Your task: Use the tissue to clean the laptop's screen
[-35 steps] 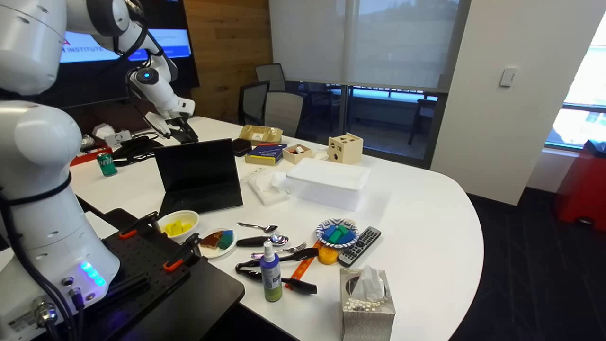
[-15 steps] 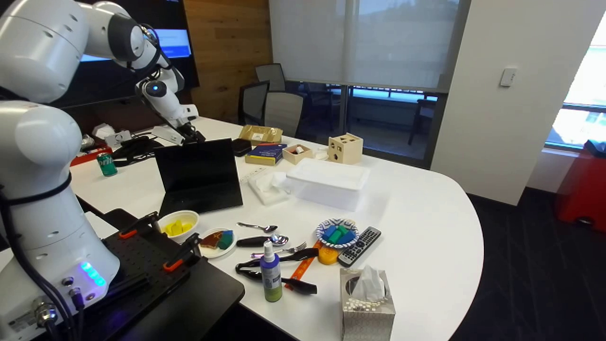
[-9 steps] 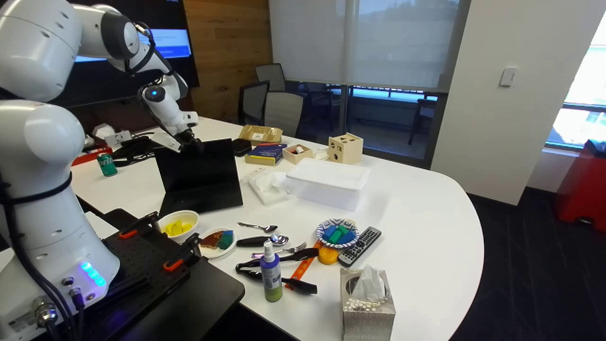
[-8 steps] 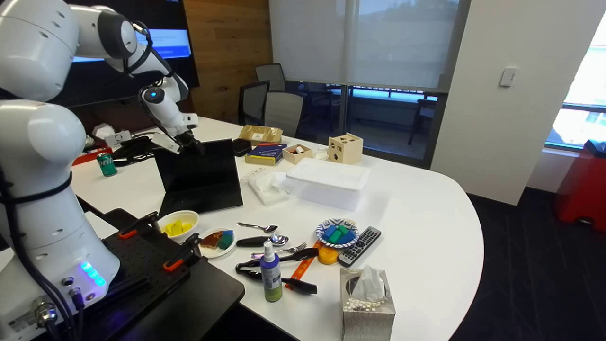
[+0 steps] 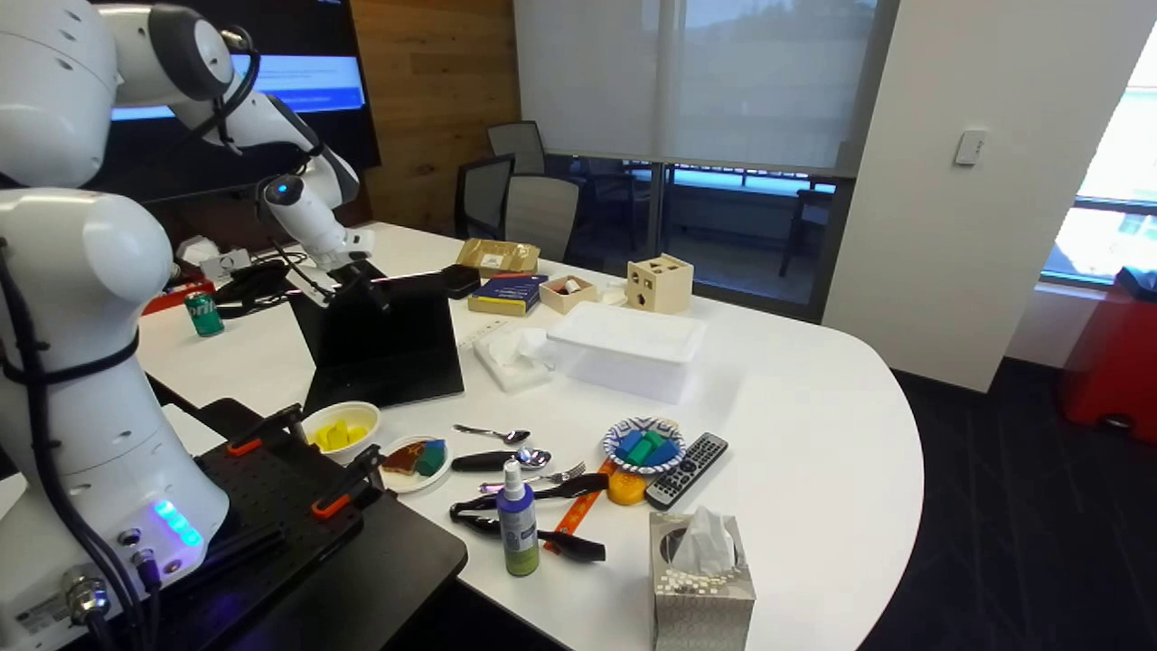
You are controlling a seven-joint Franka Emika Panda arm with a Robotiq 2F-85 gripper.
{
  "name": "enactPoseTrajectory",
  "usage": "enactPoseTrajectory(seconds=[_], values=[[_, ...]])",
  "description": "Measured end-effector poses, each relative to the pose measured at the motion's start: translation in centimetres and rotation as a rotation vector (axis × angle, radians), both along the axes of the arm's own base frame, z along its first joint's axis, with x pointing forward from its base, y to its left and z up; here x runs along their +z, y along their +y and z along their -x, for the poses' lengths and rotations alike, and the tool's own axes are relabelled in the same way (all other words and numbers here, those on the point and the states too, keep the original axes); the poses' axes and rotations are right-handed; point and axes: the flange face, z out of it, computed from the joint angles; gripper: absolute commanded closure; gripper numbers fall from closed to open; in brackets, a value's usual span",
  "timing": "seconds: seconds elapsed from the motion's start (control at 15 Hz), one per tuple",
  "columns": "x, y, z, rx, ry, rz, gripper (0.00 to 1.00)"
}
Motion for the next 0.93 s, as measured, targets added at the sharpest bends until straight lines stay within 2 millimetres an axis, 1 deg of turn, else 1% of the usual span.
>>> enactPoseTrajectory(seconds=[0.2, 0.47, 0.67, 0.93], values=[[-0.4, -1.4, 1.4, -0.071, 0.027, 0.01, 0.0], [-1.9, -4.2, 3.8, -0.158, 0.089, 0.042, 0.0], [-4.1, -6.7, 6.1, -0.212, 0.15, 0.083, 0.0], [-7.6, -10.2, 9.2, -0.267, 0.251, 0.142, 0.0]])
